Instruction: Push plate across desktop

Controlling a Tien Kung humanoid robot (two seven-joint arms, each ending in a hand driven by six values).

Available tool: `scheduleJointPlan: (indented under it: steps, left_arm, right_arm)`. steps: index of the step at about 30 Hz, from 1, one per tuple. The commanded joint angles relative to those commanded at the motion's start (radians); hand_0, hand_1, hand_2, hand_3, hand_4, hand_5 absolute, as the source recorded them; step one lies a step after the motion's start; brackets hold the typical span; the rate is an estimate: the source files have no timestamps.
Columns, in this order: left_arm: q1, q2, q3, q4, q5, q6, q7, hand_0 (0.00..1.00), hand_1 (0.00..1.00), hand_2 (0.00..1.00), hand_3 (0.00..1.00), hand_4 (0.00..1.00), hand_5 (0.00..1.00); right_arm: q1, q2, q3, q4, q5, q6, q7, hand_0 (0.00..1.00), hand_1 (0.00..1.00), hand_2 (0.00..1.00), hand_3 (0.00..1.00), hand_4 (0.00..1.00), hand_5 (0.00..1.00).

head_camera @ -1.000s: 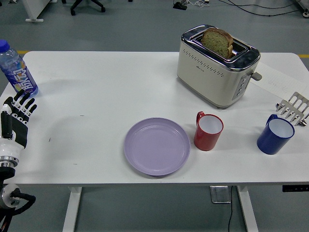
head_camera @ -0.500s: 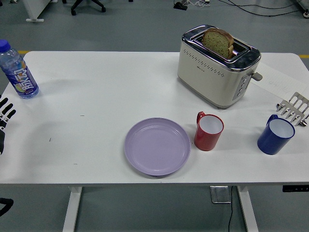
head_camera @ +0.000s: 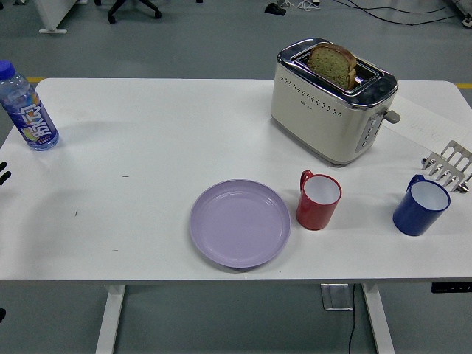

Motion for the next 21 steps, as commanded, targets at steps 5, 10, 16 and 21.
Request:
scheduleJointPlan:
  steps: [5,10,16,21]
  left_arm:
    - [0.005,-0.006,-0.014,0.000,0.000,0.000,0.001,0.756,0.797,0.807,0.775,0.483,0.998]
    - [0.003,-0.010,-0.020,0.000,0.002,-0.004,0.006,0.734,0.793,0.806,0.771,0.486,0.998]
    - [-0.001,-0.015,-0.017,0.001,0.004,-0.009,0.011,0.729,0.786,0.796,0.768,0.492,0.998]
    - [0.000,-0.019,-0.016,0.001,0.005,-0.006,0.011,0.729,0.778,0.786,0.764,0.491,0.998]
  right_arm:
    - [0.005,-0.002,0.001,0.000,0.002,-0.002,0.002,0.604,0.546,0.651,0.612,0.144,0.350]
    - [0.008,-0.004,0.003,0.000,-0.001,-0.001,0.002,0.604,0.546,0.650,0.611,0.144,0.348]
    - [0.009,-0.005,-0.003,0.000,0.002,0.001,0.002,0.603,0.546,0.651,0.610,0.144,0.347]
    - [0.010,-0.006,-0.006,0.000,0.003,0.002,0.004,0.603,0.546,0.651,0.610,0.143,0.346]
